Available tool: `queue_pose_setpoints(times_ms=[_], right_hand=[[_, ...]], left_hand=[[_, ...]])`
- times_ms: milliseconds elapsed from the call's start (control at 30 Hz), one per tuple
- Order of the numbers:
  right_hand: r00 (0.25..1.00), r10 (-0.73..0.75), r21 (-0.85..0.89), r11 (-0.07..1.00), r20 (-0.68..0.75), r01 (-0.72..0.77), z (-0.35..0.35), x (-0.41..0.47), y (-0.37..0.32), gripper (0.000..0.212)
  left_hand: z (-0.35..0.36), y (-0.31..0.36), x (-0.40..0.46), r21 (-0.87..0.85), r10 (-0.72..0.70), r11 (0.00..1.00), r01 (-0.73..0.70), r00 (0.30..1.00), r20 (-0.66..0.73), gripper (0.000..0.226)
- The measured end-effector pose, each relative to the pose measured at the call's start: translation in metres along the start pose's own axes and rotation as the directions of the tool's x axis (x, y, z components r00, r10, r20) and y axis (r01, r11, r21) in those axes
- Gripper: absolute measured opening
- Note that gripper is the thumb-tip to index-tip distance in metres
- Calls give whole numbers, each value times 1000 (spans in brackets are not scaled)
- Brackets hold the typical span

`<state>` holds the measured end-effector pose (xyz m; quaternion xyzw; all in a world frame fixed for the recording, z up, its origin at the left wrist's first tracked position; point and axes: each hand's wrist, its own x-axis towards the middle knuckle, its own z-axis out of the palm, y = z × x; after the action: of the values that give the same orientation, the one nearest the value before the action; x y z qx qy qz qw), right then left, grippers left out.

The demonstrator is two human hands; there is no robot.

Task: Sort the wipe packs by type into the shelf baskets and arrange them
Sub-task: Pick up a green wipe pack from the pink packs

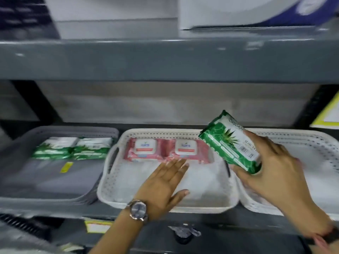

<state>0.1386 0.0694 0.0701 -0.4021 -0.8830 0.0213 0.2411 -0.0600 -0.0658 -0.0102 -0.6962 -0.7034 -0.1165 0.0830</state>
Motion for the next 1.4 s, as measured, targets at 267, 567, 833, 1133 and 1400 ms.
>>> queue_pose_setpoints(times_ms=[267,567,833,1133,1400], right_hand=[[924,-371,304,895,96,328,80,37,-197,78],[782,-570,306,814,253,494,205,59,-377,68],[694,-604,231,795,392,561,237,53,-389,81],[896,-410,266,894,169,359,130,66,-238,47],[998,-8,33,999,61,6,61,45,-13,44]], left_hand=[[-66,-167,-160,87,-374,922,377,926,-43,65],[-67,-254,-274,105,-494,864,493,869,-11,69],[-66,-255,-268,87,-461,884,459,887,5,68],[-52,-172,-120,11,-176,984,177,981,-84,66],[-4,-27,22,-32,130,991,-133,987,-90,67]])
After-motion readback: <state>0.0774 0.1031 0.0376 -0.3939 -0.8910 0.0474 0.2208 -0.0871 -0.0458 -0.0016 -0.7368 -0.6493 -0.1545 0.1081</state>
